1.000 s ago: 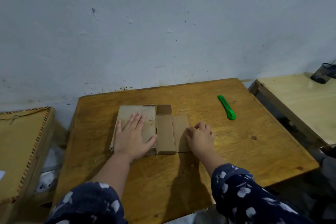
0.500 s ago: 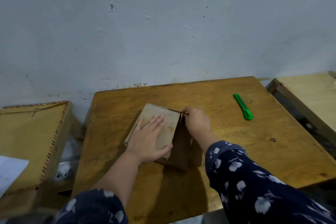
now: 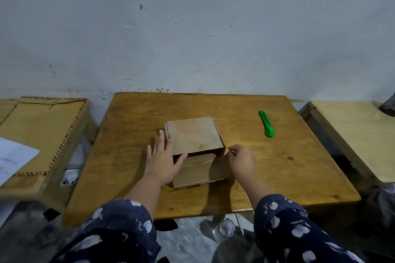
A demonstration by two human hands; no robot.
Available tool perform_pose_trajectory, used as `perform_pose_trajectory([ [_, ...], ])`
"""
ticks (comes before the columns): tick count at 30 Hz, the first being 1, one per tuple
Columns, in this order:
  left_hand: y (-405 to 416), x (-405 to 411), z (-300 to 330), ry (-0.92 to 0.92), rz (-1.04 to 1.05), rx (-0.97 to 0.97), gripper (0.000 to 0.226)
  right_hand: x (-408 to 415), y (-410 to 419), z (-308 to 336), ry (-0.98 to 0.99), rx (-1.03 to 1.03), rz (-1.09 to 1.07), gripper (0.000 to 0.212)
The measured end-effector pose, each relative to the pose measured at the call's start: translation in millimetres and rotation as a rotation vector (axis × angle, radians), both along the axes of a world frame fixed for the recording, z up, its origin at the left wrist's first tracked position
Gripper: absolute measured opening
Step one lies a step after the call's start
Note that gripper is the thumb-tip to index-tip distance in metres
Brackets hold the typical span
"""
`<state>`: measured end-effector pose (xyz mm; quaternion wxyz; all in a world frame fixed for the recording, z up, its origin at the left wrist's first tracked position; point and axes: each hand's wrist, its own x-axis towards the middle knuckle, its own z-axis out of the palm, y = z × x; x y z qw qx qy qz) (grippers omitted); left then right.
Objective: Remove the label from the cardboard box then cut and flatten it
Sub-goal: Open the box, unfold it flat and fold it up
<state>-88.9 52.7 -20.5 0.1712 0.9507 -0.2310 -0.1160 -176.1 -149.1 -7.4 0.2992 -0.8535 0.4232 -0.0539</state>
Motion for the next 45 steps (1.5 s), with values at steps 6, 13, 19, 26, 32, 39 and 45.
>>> perform_pose_trajectory([
  [6, -8, -45, 3, 0.212, 0.084, -0.219, 0.083, -60, 2, -6, -0.091, -0.005, 0.069, 0.043],
  [13, -9, -68, -5, 0.173, 0.105, -0.258, 0.086, -74, -3, 1, 0.011, -0.342, 0.389, 0.042],
  [19, -4, -59, -13, 0.19, 0.087, -0.266, 0.089, -69, -13, 9, -0.083, -0.479, 0.434, 0.033],
  [26, -4, -52, -14, 0.177, 0.037, -0.244, 0.08, -37, -17, 40, -0.353, -0.433, 0.344, 0.029],
  [32, -10, -46, 10, 0.056, 0.118, -0.233, 0.082, -10, -19, 52, -0.371, -0.402, 0.28, 0.03],
  [39, -37, -20, 46, -0.211, 0.071, -0.433, 0.063, -3, -22, 45, -0.372, -0.347, 0.252, 0.029],
  [45, -48, 8, 47, -0.232, 0.126, -0.444, 0.05, 7, -27, 42, -0.336, -0.153, 0.164, 0.039],
])
